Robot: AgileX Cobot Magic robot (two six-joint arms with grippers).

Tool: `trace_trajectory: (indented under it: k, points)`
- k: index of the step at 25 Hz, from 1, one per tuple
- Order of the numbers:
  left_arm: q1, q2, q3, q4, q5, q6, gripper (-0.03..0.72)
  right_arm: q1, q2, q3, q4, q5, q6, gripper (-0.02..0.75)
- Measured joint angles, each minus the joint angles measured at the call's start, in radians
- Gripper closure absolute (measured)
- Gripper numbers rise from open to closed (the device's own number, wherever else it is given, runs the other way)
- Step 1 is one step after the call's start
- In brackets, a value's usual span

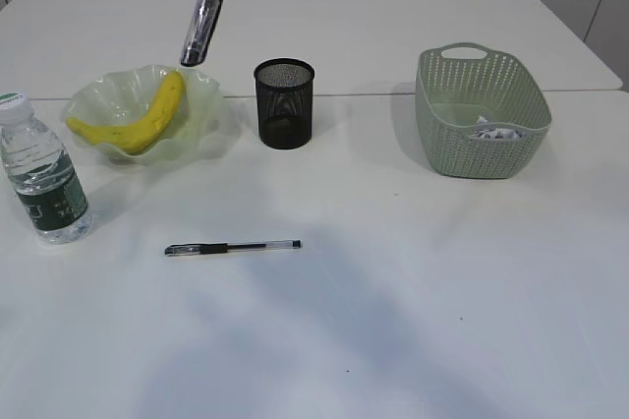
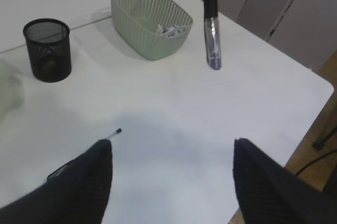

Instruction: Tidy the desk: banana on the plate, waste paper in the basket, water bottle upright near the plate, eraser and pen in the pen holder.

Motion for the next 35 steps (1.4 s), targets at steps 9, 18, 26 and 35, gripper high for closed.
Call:
trace_trajectory:
  k: [9,18,26,35]
  points:
    - [-0.186,0.151,0.0,-0.027,-0.169,0.025,0.171,0.0,0.0,0.0,0.008,-0.007,-0.01,0.696]
    - [-0.384,0.275,0.0,-0.008,-0.423,0.027,0.162,0.0,0.0,0.001,0.01,-0.007,-0.013,0.696]
    - [-0.437,0.3,0.0,-0.008,-0.527,0.03,0.16,0.0,0.0,0.001,0.01,-0.007,-0.035,0.696]
    - [-0.442,0.311,0.0,-0.047,-0.59,0.039,0.158,0.0,0.0,0.001,0.01,-0.007,-0.036,0.696]
